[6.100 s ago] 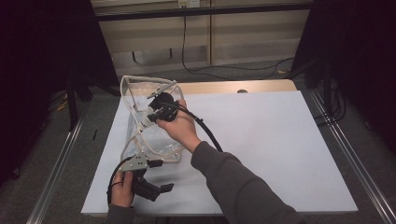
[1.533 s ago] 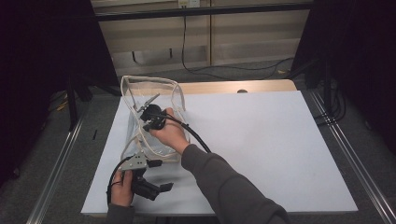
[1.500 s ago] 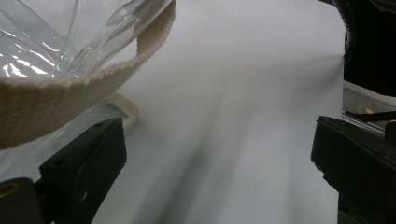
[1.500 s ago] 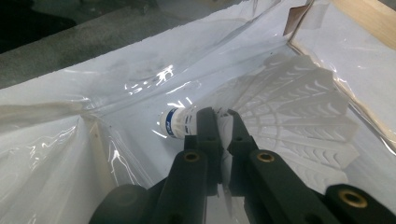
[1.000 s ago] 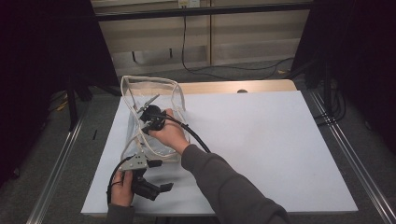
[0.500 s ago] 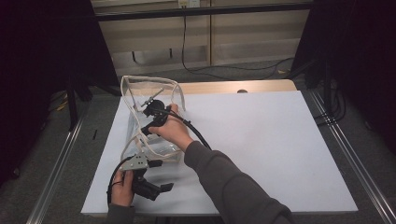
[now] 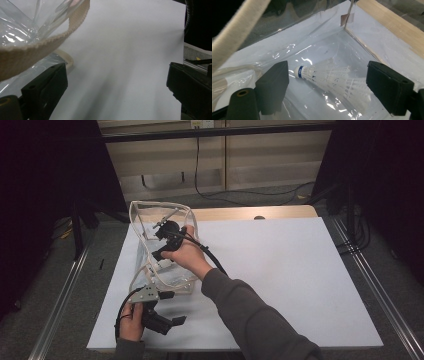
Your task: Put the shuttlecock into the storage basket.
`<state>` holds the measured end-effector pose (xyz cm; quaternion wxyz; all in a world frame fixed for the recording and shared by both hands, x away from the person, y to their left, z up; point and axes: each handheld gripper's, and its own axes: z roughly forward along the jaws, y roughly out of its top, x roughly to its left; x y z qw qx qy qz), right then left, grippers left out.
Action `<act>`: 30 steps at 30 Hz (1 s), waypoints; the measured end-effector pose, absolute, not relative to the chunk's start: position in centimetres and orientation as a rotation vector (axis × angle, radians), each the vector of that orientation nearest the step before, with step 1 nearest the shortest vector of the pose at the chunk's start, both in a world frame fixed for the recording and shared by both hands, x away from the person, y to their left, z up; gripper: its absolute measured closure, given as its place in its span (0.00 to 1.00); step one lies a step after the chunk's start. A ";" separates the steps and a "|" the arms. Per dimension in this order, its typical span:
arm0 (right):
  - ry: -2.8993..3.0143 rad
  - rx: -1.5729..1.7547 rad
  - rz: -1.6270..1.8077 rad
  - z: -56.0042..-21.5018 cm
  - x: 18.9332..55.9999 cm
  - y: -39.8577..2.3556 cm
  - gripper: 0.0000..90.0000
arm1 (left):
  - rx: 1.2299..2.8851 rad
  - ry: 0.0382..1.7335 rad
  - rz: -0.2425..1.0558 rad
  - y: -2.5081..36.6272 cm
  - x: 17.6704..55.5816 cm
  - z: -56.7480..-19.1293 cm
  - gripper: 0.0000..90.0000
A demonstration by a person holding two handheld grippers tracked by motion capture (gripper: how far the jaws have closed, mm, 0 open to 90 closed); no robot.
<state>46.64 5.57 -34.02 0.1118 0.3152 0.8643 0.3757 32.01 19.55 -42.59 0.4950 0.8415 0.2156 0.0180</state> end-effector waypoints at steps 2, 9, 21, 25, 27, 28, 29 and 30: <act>2.541 0.929 1.102 -33.8 46.6 5.5 0.20 | 2.039 0.521 0.042 19.5 32.0 -42.6 0.04; 2.517 0.921 1.110 -32.7 46.3 5.0 0.21 | 2.037 0.520 0.047 19.5 32.0 -42.5 0.04; 2.512 0.939 1.143 -31.2 45.4 3.8 0.17 | 2.041 0.514 0.046 19.3 32.0 -42.5 0.04; 2.520 0.918 1.139 -31.1 45.0 3.4 0.15 | 2.047 0.509 0.047 19.4 32.0 -42.5 0.04; 2.522 0.915 1.157 -31.0 44.8 3.2 0.15 | 2.048 0.511 0.047 19.3 32.0 -42.5 0.04; 2.526 0.910 1.158 -31.0 44.7 3.0 0.15 | 2.052 0.510 0.047 19.3 32.0 -42.5 0.04; 2.529 0.907 1.150 -30.9 44.6 2.9 0.15 | 2.053 0.509 0.046 19.3 32.0 -42.5 0.04; 2.531 0.907 1.152 -30.9 44.5 2.8 0.15 | 2.052 0.513 0.045 19.3 32.0 -42.5 0.04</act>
